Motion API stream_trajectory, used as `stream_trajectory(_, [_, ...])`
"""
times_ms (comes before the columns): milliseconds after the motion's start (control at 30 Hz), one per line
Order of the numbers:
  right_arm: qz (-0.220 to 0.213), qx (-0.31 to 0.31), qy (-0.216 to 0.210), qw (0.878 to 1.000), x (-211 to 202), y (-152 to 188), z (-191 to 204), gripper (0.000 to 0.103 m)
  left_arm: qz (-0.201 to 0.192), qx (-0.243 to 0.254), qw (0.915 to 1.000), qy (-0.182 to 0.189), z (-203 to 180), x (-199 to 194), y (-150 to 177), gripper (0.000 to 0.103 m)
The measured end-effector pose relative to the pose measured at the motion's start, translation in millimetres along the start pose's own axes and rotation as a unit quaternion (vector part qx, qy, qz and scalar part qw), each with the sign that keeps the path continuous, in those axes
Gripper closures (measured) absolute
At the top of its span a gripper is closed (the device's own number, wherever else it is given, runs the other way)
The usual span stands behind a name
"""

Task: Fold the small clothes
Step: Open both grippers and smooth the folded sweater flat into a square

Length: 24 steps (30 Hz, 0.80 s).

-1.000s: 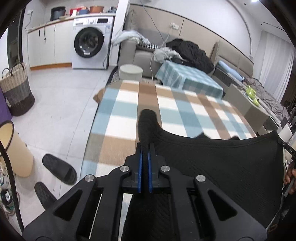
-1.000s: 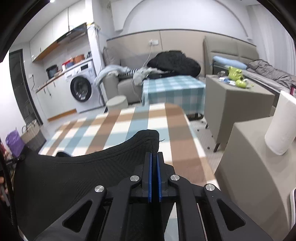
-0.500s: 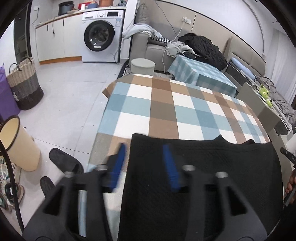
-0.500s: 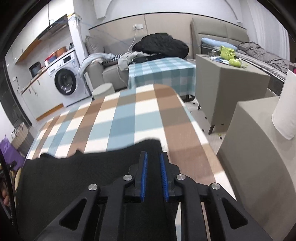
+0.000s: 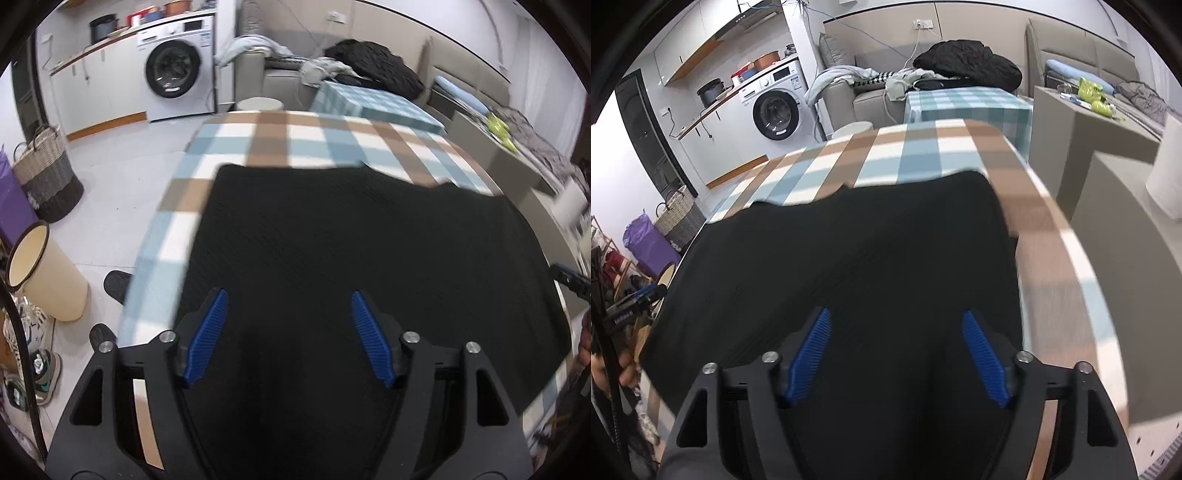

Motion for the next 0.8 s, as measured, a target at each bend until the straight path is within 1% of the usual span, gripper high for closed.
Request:
stream_trajectory(67, [0.01,-0.002,-0.011,1.0,-6,21,10,0.027,-0.001,0.008,1.0,0.001,-18,-10,17,0.032])
stream_trajectory(133, [0.006,-0.004,-0.013,1.0,-14,40,18,0.025,-0.004,0.013,0.9998,0.011,-35,-21,34,0.026])
stream_trajectory(200, [-0.001,-0.006,-0.012,1.0,-22,54,24,0.015,-0.01,0.015,0.9997,0.02,-47,-32,47,0.023])
stream_trajectory(233, [-0.001,-0.014,-0.011,1.0,-26,63,28,0.015,-0.014,0.012,0.9996,0.022,-54,-38,56,0.022])
stream_trajectory(333, [-0.004,-0.027,-0.01,1.0,-36,83,35,0.012,-0.015,0.01,0.9994,0.03,-67,-49,76,0.021])
stream_trajectory(400, [-0.007,-0.029,-0.013,0.999,-43,93,37,0.011,-0.016,0.017,0.9993,0.028,-74,-56,88,0.021])
stream_trajectory(533, [-0.018,-0.03,-0.009,0.999,-57,109,36,0.01,-0.016,0.014,0.9994,0.027,-81,-69,111,0.021])
stream_trajectory(633, [-0.024,-0.015,-0.007,1.0,-66,120,28,0.01,-0.017,0.009,0.9996,0.022,-77,-75,120,0.021])
stream_trajectory(700, [-0.022,-0.008,-0.01,1.0,-68,126,24,0.01,-0.018,0.001,0.9998,0.014,-72,-78,125,0.021])
stream_trajectory(800, [-0.012,-0.018,0.002,1.0,-70,136,20,0.01,-0.018,-0.013,0.9998,0.006,-65,-81,130,0.021])
Point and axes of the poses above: each gripper's, at about its wrist camera, not at the fingertips, and x roughly the way its jaws point, z to its left, y to its underside, the point moved 7 cm from there along x, roughly the way its jaws point, and after that the axes turned 9 degrees about z, right-handed, at the moved point
